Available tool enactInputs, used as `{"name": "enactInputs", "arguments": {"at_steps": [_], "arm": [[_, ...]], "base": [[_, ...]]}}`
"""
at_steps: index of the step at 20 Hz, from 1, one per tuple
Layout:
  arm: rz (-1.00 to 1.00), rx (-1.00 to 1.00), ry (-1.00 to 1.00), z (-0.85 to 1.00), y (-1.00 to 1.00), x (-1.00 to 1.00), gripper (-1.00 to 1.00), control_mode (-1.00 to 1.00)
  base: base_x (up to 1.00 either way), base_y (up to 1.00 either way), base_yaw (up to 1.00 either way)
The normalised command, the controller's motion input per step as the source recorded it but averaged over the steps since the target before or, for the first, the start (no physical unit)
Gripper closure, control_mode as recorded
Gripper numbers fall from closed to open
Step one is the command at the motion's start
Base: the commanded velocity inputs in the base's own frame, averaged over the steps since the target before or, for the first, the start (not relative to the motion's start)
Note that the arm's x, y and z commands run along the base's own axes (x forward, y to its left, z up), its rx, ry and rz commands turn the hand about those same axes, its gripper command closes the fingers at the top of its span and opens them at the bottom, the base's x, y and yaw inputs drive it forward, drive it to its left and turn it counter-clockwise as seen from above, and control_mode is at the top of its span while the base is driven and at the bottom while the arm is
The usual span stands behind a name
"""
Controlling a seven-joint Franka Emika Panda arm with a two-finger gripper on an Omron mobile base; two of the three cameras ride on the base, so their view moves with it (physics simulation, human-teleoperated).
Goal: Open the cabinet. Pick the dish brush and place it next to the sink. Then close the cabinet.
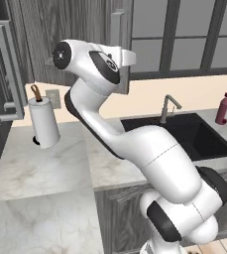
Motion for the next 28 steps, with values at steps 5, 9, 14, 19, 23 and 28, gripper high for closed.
{"name": "enactInputs", "arguments": {"at_steps": [5,9,14,19,23,28], "arm": [[-0.02,-0.06,0.01,0.0,0.5,-0.24,1.0,-1.0],[-0.01,-0.03,0.03,0.0,0.53,-0.21,1.0,-1.0],[0.0,0.0,0.03,0.0,0.5,-0.15,1.0,-1.0],[0.01,0.0,0.02,-0.1,0.26,-0.06,1.0,-1.0],[0.04,0.0,0.0,-0.23,0.0,0.0,-1.0,-1.0],[0.07,0.04,0.0,-0.1,-0.11,-0.13,-1.0,-1.0]], "base": [[0.0,0.0,0.0],[0.0,0.0,0.0],[0.0,0.0,0.0],[0.0,0.0,0.0],[0.0,0.0,0.0],[0.0,0.0,0.0]]}}
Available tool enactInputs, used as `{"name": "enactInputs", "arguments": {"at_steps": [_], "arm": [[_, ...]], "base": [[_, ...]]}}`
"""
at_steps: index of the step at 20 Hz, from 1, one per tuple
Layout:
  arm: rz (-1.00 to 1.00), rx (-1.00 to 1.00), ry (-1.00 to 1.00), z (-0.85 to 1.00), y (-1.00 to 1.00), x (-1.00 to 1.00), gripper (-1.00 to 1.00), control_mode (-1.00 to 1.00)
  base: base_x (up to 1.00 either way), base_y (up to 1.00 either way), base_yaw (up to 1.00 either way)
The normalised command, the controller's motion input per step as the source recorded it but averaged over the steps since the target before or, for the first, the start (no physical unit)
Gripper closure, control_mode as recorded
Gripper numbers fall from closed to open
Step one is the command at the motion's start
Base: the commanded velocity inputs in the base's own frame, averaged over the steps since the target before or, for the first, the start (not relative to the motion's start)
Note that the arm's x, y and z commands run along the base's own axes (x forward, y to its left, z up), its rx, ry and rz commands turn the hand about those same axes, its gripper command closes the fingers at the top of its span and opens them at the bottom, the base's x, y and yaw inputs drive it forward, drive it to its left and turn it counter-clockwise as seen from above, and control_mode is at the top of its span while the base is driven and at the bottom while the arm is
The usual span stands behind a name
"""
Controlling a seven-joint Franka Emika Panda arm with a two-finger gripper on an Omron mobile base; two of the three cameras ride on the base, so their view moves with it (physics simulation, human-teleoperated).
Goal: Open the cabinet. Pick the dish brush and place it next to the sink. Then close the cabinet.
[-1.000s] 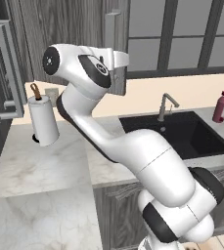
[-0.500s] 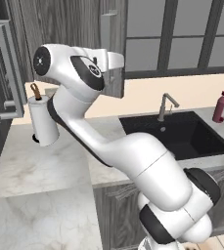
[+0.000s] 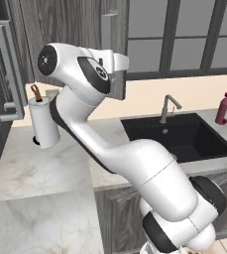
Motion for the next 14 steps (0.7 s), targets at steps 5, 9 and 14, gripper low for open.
{"name": "enactInputs", "arguments": {"at_steps": [5,9,14], "arm": [[0.08,0.16,0.0,-0.01,-0.13,-0.4,-1.0,-1.0],[0.06,0.3,0.0,0.0,-0.05,-0.53,-1.0,-1.0],[0.04,0.27,0.0,0.0,-0.01,-0.48,-1.0,-1.0]], "base": [[0.0,0.0,0.0],[0.0,0.0,0.0],[0.0,0.0,0.0]]}}
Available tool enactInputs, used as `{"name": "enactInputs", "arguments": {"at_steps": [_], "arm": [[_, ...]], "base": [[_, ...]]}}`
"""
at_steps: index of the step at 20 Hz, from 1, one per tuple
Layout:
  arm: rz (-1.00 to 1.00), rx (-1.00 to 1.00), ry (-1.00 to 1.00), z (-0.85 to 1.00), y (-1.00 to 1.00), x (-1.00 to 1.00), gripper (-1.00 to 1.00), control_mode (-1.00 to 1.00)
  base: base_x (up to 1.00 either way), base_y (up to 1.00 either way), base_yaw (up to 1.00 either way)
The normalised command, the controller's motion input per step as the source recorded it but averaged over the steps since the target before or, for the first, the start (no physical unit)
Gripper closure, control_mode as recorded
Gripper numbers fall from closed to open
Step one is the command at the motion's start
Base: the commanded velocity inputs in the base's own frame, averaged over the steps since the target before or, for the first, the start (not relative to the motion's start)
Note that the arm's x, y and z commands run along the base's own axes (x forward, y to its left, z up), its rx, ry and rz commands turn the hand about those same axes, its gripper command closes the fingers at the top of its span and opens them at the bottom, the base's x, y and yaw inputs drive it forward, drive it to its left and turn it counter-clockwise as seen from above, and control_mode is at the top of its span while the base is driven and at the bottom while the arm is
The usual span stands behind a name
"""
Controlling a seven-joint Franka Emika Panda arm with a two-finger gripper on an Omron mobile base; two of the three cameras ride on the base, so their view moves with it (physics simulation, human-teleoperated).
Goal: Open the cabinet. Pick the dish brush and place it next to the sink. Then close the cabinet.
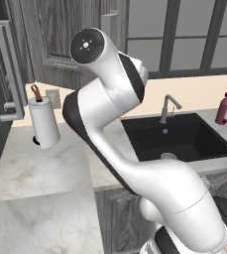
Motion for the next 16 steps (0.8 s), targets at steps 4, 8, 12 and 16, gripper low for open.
{"name": "enactInputs", "arguments": {"at_steps": [4,8,12,16], "arm": [[0.05,0.22,-0.01,0.03,-0.12,-0.35,-1.0,-1.0],[0.11,0.19,-0.07,0.11,-0.16,-0.47,-1.0,-1.0],[0.16,0.17,-0.1,0.13,-0.22,-0.5,-1.0,-1.0],[0.15,0.18,-0.04,0.09,-0.31,-0.38,-1.0,-1.0]], "base": [[0.0,0.0,0.0],[0.0,0.0,0.0],[0.0,0.0,0.0],[0.0,0.0,0.0]]}}
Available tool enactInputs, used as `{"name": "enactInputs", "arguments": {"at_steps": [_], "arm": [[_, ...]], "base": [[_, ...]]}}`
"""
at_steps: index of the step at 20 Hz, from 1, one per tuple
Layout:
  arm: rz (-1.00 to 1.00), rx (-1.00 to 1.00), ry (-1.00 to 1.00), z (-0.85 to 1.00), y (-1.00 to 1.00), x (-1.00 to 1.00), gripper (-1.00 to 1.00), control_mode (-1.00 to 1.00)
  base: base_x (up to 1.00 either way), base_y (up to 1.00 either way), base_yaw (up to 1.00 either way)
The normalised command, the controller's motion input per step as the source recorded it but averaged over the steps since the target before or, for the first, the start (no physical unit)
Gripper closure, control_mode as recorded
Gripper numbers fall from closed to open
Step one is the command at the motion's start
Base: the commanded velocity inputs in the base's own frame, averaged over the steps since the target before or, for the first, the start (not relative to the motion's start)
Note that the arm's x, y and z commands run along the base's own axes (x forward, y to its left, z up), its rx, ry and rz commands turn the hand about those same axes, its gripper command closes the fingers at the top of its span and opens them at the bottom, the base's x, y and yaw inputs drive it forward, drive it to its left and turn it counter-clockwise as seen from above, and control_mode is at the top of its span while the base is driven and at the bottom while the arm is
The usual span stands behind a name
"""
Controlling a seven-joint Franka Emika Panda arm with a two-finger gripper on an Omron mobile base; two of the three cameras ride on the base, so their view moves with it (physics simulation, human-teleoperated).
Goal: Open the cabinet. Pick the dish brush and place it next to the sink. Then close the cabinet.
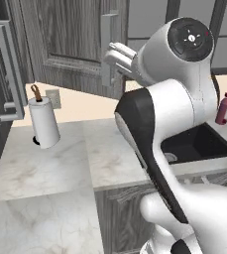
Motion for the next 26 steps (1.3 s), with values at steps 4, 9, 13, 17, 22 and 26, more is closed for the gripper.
{"name": "enactInputs", "arguments": {"at_steps": [4,9,13,17,22,26], "arm": [[0.14,0.25,0.04,0.0,-0.54,-0.1,-1.0,-1.0],[0.17,0.2,0.02,-0.01,-0.56,0.11,-1.0,-1.0],[0.22,0.24,0.03,-0.01,-0.5,0.12,-1.0,-1.0],[0.22,0.23,0.0,-0.06,-0.33,0.24,-1.0,-1.0],[0.09,0.23,0.0,-0.16,-0.07,0.56,-1.0,-1.0],[0.04,0.2,0.05,-0.16,0.0,0.74,-1.0,-1.0]], "base": [[0.0,0.0,0.0],[0.0,0.0,0.0],[0.0,0.0,0.0],[0.0,0.0,0.0],[0.0,0.0,0.0],[0.0,0.0,0.0]]}}
